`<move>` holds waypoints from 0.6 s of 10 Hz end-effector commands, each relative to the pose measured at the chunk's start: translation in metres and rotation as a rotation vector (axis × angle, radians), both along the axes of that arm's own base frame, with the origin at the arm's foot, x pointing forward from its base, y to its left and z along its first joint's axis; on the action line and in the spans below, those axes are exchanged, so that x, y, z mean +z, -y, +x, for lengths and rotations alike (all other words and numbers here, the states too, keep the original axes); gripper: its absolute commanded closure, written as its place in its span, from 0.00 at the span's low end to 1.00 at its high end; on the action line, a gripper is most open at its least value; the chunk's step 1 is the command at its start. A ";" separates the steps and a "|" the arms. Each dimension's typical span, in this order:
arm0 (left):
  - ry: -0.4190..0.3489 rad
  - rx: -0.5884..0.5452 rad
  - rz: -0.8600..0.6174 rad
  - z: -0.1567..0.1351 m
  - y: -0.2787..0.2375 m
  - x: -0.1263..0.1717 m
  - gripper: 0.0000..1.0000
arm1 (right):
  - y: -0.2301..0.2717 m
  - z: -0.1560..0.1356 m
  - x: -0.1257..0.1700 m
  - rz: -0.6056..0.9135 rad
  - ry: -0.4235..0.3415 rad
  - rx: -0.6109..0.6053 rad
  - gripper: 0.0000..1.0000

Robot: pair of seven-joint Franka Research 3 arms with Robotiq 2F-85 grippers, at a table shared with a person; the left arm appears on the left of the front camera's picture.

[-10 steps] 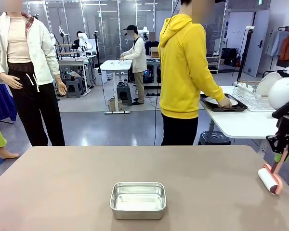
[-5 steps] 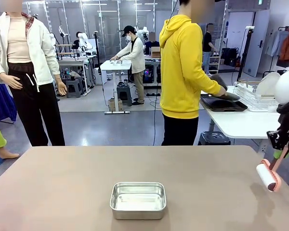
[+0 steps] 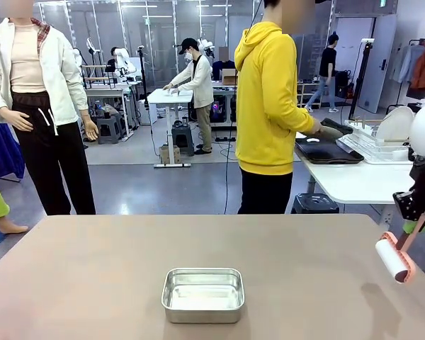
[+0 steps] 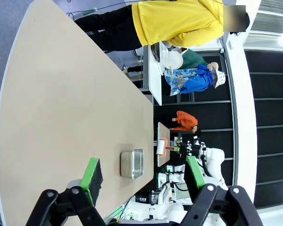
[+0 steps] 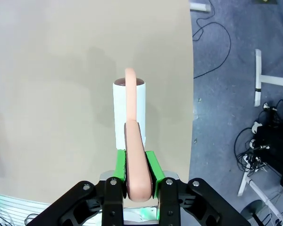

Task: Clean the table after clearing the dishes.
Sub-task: When the right (or left) Handle tray is removed, use the right hand (or left hand) to clean the right (or left) side of the table with the Lint Roller, then place the Lint Roller back on top of the Airtight Container.

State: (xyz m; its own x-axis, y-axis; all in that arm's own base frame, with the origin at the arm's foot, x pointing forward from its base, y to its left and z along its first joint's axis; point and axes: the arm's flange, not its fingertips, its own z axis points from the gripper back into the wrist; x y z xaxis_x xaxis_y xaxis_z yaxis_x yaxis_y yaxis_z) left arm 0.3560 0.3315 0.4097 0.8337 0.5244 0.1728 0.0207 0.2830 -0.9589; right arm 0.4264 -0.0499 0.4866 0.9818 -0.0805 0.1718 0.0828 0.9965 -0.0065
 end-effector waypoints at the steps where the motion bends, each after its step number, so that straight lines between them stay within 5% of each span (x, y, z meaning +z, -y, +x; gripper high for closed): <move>1: 0.017 0.008 -0.019 -0.001 -0.001 0.002 0.11 | 0.006 0.007 0.004 -0.001 0.001 -0.013 0.78; 6: 0.017 0.008 -0.019 -0.001 -0.001 0.002 0.11 | 0.006 0.007 0.004 -0.001 0.001 -0.013 0.78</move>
State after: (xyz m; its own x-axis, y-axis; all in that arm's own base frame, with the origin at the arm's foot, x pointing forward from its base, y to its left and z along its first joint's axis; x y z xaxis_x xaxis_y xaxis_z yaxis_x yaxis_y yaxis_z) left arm 0.3561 0.3314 0.4097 0.8338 0.5243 0.1728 0.0208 0.2830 -0.9589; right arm 0.4318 -0.0564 0.4873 0.9809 -0.0932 0.1706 0.0951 0.9955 -0.0034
